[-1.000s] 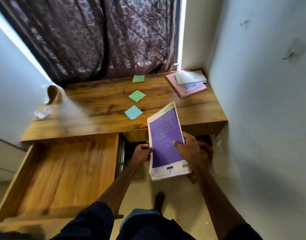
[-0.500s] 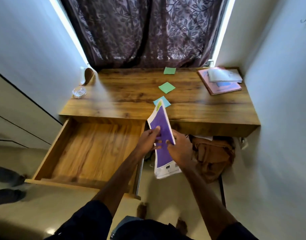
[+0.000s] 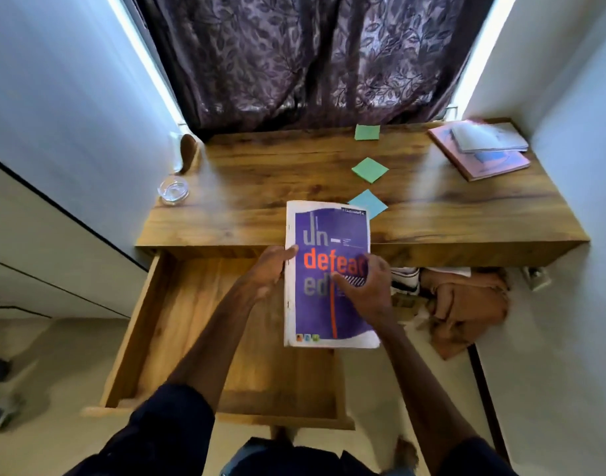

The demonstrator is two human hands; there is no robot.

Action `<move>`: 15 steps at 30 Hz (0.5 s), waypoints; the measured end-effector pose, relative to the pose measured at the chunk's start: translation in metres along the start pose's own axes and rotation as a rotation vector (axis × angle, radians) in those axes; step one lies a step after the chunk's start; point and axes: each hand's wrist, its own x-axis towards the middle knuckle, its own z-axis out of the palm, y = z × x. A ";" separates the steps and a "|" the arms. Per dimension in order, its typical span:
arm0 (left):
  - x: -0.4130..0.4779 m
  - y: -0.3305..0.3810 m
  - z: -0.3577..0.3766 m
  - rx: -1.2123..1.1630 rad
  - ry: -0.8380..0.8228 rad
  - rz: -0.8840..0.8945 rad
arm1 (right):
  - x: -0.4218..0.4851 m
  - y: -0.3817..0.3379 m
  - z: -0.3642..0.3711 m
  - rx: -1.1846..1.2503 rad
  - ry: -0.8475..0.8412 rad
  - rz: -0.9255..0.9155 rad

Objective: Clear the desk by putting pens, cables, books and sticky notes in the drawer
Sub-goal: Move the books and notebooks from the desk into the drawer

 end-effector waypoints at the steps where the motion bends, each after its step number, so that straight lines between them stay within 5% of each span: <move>1: 0.006 -0.002 -0.017 -0.013 -0.034 -0.014 | 0.003 0.002 0.010 0.113 -0.009 0.119; 4: 0.021 -0.011 -0.079 -0.049 -0.114 -0.070 | 0.010 -0.010 0.049 0.509 -0.182 0.498; 7: 0.030 -0.035 -0.132 -0.015 -0.220 -0.123 | -0.001 -0.026 0.088 0.693 -0.365 0.615; 15: 0.034 -0.121 -0.214 0.288 -0.255 -0.244 | -0.033 -0.021 0.199 0.333 -0.309 0.606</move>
